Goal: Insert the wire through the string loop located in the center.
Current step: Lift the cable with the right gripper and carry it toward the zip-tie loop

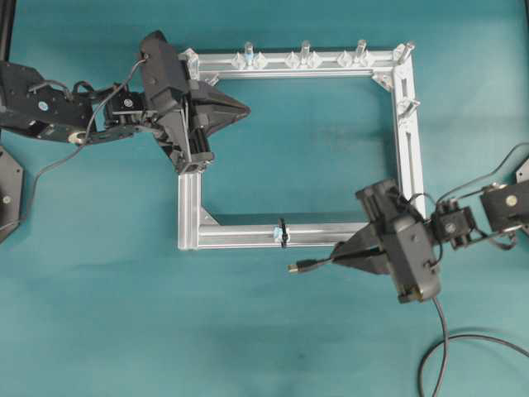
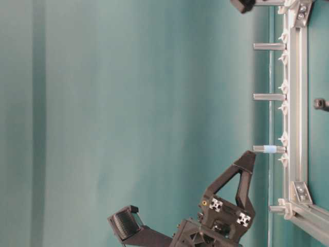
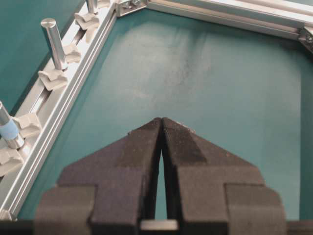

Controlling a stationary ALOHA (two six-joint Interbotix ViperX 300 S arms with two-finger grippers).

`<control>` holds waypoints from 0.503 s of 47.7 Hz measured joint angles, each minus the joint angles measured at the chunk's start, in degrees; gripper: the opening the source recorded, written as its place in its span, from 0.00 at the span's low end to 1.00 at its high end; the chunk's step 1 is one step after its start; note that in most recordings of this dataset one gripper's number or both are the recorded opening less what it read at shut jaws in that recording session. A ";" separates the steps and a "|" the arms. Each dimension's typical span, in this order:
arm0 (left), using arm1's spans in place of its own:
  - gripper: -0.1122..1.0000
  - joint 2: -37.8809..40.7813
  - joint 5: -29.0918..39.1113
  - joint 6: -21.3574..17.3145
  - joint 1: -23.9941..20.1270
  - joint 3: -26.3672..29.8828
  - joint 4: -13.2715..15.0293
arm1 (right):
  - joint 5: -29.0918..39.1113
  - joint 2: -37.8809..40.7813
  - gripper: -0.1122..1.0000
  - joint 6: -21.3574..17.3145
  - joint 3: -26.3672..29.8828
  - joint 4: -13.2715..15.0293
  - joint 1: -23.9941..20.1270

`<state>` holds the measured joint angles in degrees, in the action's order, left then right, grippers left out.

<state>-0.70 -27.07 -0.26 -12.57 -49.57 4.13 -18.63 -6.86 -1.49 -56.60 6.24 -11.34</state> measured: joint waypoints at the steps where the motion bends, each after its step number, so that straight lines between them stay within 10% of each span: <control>1: 0.10 0.00 0.00 0.09 0.00 0.00 0.00 | -0.09 -0.44 0.16 0.00 -0.35 0.00 0.26; 24: 0.10 0.09 0.00 0.09 0.00 0.00 0.00 | 0.09 -3.96 0.16 0.09 -3.69 0.00 4.48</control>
<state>-0.62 -27.07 -0.18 -12.57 -49.57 4.13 -18.54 -10.81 -1.41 -60.29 6.24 -6.86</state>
